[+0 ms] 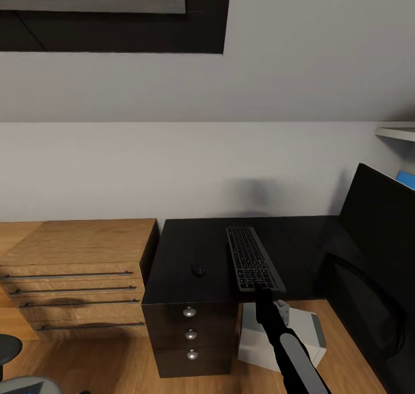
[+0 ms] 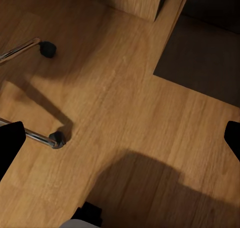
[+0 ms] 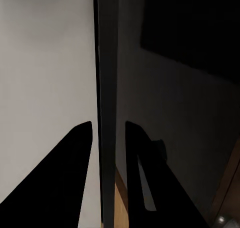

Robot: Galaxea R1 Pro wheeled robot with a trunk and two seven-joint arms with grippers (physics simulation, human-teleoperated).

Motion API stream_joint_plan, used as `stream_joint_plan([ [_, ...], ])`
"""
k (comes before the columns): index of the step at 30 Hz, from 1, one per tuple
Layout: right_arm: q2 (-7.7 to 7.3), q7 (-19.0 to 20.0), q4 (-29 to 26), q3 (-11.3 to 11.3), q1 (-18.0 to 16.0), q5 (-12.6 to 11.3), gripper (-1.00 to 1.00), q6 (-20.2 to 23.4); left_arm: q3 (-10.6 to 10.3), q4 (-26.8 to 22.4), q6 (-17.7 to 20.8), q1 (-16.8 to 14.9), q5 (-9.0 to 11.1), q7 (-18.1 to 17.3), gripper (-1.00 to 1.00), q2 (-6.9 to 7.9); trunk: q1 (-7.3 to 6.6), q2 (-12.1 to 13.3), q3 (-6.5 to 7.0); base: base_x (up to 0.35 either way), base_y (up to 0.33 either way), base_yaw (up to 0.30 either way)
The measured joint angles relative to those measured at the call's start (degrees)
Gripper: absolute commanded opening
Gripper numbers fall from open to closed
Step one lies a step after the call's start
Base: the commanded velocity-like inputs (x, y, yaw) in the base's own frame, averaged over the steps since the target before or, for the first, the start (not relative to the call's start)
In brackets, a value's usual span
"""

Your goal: In the bedroom, organize the workspace by keeping the computer under the desk, ensuring the monitor is on the desk, placing the keyboard on the desk next to the monitor, placing the mouse on the desk next to the keyboard, moving the folder from the swivel chair onto the desk next to the mouse, stacking the notebook on top of the folder with the pen on top of the notebook, and positioning the swivel chair next to the desk.

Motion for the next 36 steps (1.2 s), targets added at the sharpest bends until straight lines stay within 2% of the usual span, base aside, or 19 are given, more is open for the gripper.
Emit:
stream_joint_plan([
  [36,-0.02,0.2,-0.1,0.1,0.0,0.1,-1.00,-0.1,0.0,0.0,0.0,0.0,0.0,0.0,1.00,0.00,0.00,0.0,0.00,0.000,0.000,0.000],
])
